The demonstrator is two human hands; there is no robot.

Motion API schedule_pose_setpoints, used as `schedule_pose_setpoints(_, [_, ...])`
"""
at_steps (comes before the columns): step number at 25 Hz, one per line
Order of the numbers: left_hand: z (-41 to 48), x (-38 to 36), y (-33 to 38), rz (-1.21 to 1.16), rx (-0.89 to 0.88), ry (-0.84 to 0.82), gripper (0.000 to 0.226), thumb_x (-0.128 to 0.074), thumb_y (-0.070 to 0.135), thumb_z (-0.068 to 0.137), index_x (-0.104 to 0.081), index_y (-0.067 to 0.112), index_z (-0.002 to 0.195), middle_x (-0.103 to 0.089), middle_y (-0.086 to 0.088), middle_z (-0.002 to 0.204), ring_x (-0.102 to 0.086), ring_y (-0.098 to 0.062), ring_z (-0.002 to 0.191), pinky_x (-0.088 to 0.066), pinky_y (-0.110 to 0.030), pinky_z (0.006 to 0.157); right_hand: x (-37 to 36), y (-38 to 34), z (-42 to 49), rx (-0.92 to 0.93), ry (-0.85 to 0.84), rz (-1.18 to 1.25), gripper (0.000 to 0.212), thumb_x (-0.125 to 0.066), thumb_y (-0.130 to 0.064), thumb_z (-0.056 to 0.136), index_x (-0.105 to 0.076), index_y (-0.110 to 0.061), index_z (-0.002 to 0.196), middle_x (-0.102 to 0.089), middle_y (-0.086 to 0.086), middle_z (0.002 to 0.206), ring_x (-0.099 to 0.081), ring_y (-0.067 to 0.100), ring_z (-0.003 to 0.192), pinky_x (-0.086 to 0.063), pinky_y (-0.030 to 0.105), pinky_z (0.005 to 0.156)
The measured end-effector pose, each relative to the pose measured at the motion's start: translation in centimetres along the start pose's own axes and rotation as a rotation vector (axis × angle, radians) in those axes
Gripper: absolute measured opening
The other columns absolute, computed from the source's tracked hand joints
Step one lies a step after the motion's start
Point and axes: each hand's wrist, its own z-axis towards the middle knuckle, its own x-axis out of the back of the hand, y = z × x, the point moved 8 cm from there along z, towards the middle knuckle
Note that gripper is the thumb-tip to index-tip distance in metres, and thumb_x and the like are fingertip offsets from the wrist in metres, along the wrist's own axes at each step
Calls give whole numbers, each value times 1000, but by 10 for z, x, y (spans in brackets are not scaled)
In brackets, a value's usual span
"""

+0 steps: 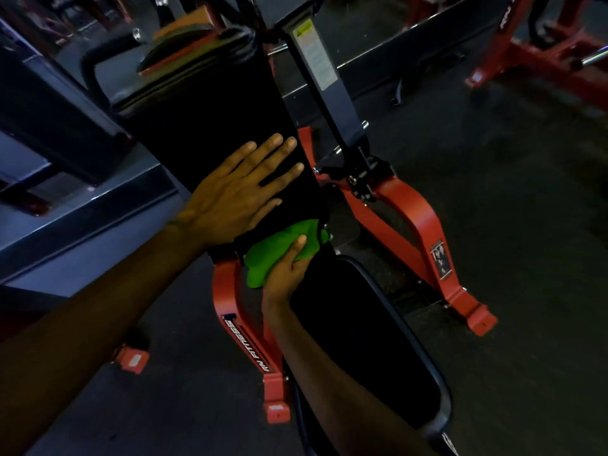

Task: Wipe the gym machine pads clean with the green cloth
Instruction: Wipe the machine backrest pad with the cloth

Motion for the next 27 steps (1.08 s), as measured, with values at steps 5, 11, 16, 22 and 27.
schedule_pose_setpoints(5, [-3,-1,-6,-6,-53,-25,61,-41,37,104,-21,18,158,-9,-14,166,-5,-28,154,0,-40,123,-13,34,-52,-327,-87,111,25,-39,-27,108,-58,-11,112,-67,6,96,-67,-4,65,-58,22,69])
schedule_pose_setpoints(11, [-20,10,-31,-12,45,73,62,-36,40,105,-15,18,160,-5,-12,167,-1,-29,154,0,-43,124,36,-25,-26,276,-90,-239,51,-54,-60,93,-51,-37,139,-58,-1,142,-53,16,134,-41,51,113])
schedule_pose_setpoints(16, [-22,16,-38,-9,50,113,59,-31,29,104,-16,18,160,-9,-12,166,-7,-28,154,1,-41,124,-26,-66,-26,755,-402,-742,73,-49,-40,102,-15,-12,160,-7,3,169,0,19,157,-12,47,126])
schedule_pose_setpoints(22, [-27,25,-50,-40,33,118,70,-28,23,89,-21,23,159,-11,-11,166,-4,-27,154,5,-43,124,-41,-86,-10,873,-314,-779,72,-41,-44,102,-15,-12,160,-8,4,169,2,20,157,-12,53,124])
schedule_pose_setpoints(27, [-30,19,-48,2,42,117,65,-32,26,97,-16,24,160,-8,-10,167,-5,-28,155,3,-44,124,-33,-74,-6,978,-381,-826,69,-40,-46,104,-17,-12,159,-10,4,169,-2,24,157,-20,59,121])
